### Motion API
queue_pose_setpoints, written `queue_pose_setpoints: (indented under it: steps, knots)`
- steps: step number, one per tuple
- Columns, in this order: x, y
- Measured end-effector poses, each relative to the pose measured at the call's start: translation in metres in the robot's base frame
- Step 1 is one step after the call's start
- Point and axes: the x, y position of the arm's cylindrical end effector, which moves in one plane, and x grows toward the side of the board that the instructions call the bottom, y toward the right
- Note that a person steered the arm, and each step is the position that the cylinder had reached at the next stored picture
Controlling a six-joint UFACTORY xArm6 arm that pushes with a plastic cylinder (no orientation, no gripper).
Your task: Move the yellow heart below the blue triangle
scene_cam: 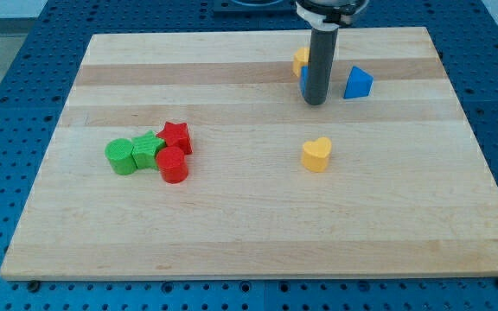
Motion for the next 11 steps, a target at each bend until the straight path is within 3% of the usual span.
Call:
queue_pose_setpoints:
  steps: [2, 3, 4, 5, 6, 8, 9, 11]
  knots:
    - [0.065, -0.076]
    - [0.128, -0.087]
    - [0.145, -0.032]
    - [0.133, 0.024]
    - [0.106, 0.03]
    - [0.182, 0.014]
    - [0.157, -0.011]
    - [0.097, 0.014]
